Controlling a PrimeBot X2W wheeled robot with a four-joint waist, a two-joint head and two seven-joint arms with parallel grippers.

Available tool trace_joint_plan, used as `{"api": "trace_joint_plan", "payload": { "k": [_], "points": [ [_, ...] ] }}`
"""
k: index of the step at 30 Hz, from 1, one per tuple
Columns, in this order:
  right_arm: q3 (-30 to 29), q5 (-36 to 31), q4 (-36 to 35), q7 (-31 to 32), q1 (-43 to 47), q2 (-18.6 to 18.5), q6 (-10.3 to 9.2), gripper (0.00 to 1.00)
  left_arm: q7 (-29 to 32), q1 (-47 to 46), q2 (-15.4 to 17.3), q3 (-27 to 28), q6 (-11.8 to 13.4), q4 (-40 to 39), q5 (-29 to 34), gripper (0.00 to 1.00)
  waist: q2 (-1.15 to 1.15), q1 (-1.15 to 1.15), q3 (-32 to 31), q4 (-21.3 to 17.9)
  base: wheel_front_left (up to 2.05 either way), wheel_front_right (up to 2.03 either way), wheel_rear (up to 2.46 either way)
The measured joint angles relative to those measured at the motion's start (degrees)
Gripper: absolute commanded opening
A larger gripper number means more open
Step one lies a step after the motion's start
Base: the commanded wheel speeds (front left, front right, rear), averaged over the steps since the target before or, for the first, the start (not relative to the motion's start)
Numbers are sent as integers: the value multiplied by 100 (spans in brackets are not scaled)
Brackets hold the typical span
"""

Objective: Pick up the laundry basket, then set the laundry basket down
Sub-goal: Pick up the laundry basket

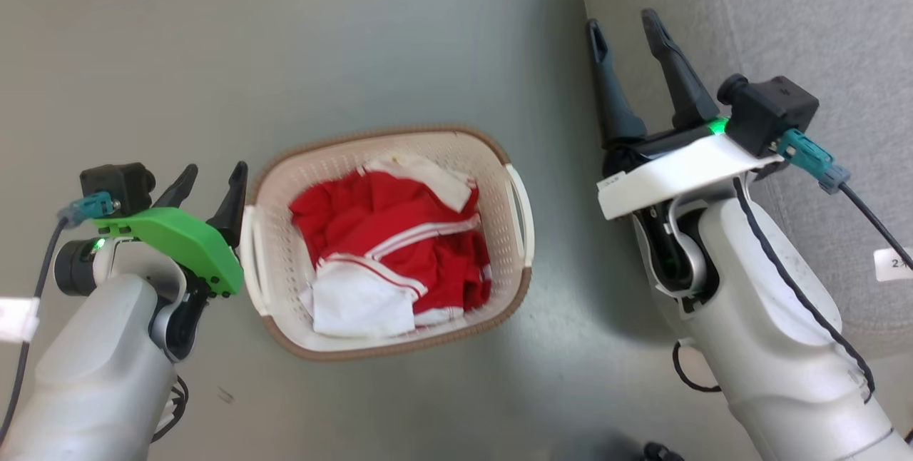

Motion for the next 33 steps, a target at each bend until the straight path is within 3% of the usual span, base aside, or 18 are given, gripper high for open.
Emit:
{"api": "trace_joint_plan", "payload": {
  "k": [4,11,18,27,33],
  "points": [
    [-141,-37,67,1,124,1,58,100,-400,61,64,-45,0,-160,143,100,0,0,-318,75,0,0,0],
    [-385,-301,165,0,425,-20,156,100,-439,307,127,70,0,-476,258,100,0,0,-965,252,0,0,0],
    [-558,-394,165,0,740,-107,220,100,-430,514,152,742,19,-1063,604,100,0,0,-1536,422,0,0,0],
    [-720,-445,202,1,1299,-200,326,100,-430,1328,125,1600,381,-1945,989,100,0,0,-2264,598,0,0,0],
    [-831,-511,178,1,1474,-254,330,100,-431,1750,67,1793,500,-2336,1273,100,0,-1,-2563,651,0,0,0]
  ]
}}
